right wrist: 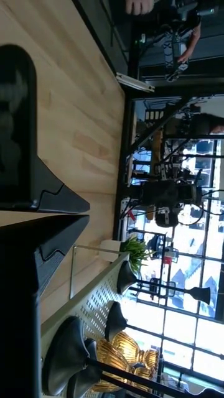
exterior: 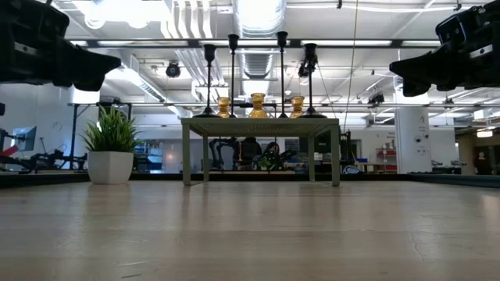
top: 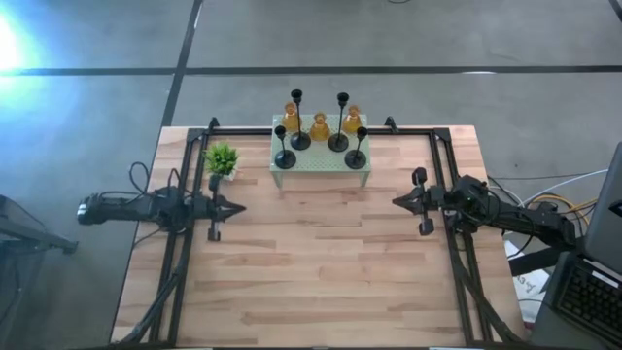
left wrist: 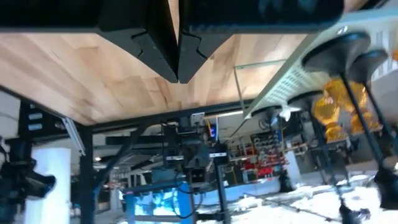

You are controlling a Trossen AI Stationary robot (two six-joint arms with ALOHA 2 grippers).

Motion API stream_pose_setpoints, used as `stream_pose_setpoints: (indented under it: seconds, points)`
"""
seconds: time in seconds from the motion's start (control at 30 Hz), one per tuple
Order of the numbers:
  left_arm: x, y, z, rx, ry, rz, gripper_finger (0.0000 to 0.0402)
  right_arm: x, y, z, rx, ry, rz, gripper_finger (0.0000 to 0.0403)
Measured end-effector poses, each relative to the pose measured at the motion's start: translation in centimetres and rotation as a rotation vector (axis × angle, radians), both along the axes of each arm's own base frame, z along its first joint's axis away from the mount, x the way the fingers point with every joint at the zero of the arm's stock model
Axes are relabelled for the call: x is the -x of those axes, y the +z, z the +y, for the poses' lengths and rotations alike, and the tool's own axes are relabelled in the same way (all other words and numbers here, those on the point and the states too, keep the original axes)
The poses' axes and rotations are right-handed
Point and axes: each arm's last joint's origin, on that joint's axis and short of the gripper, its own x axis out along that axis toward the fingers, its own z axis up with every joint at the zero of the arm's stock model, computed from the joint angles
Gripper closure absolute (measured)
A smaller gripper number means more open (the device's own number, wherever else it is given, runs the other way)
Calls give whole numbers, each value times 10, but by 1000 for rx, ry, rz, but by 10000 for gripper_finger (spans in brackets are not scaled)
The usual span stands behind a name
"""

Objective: Pick & Place candle stick holders
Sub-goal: Return to Home Position

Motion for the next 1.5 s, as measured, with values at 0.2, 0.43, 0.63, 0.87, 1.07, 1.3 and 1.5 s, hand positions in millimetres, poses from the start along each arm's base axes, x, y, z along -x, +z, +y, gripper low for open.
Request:
stream_pose_setpoints:
  seconds: [0.2, 0.43, 0.63, 0.87, 1.07, 1.3, 1.5]
  points:
    - [0, 0, -1, -18, -19, 0, 388, 0, 0, 0, 0, 0, 0, 394]
    - [0, 0, -1, -17, -19, 0, 388, 0, 0, 0, 0, 0, 0, 394]
    - [0, 0, -1, -17, -19, 0, 388, 0, 0, 0, 0, 0, 0, 394]
    - [0, 0, -1, -17, -19, 0, 388, 0, 0, 0, 0, 0, 0, 394]
    - [0, 0, -1, -17, -19, 0, 388, 0, 0, 0, 0, 0, 0, 394]
    - [0, 0, -1, -17, -19, 0, 388, 0, 0, 0, 0, 0, 0, 394]
    - [0, 0, -1, -18, -19, 0, 388, 0, 0, 0, 0, 0, 0, 394]
